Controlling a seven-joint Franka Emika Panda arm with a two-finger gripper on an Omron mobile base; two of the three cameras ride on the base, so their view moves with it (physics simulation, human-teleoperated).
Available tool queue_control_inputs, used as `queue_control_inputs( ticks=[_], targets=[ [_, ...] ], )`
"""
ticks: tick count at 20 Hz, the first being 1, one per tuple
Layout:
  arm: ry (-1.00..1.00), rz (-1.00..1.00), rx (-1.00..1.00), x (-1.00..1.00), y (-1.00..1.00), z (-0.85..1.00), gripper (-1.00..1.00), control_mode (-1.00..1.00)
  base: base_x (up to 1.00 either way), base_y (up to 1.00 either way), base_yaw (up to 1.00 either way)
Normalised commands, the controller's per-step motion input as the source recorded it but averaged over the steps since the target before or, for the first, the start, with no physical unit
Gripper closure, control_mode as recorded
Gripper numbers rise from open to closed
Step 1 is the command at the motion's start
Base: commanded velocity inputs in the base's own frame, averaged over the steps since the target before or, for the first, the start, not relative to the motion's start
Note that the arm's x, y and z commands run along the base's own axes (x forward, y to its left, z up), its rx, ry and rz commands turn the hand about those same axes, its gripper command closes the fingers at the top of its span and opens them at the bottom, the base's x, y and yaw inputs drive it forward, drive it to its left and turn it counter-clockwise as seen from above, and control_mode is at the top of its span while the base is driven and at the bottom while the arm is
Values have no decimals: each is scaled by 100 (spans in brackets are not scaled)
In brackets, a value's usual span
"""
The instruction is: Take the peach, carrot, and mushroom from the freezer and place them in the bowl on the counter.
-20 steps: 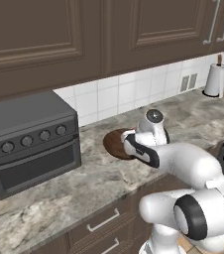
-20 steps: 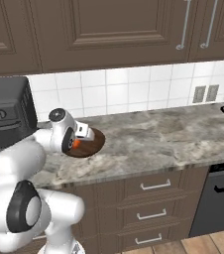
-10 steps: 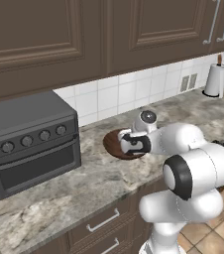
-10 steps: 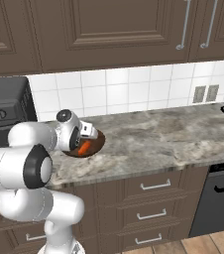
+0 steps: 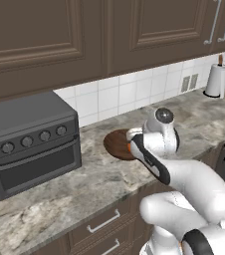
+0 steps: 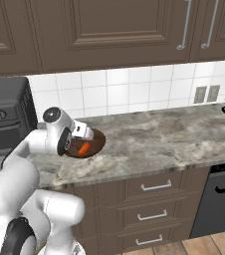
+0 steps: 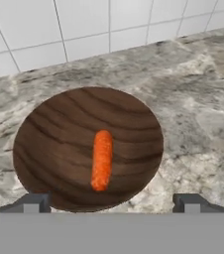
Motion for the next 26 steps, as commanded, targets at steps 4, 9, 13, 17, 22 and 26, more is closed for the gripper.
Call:
queue_control_inputs(
  ticks=[4,9,13,17,22,26],
  targets=[
    [6,-6,8,-100,-12,58,-100,-100,0,0,0],
    [4,0,2,-60,-2,10,-100,100,-40,0,2],
    [0,0,0,0,0,0,-100,100,-100,0,44],
    [0,0,0,0,0,0,-100,100,-92,0,66],
    [0,0,0,0,0,0,-100,100,-59,14,80],
    [0,0,0,0,0,0,-100,100,-46,87,72]
  ],
)
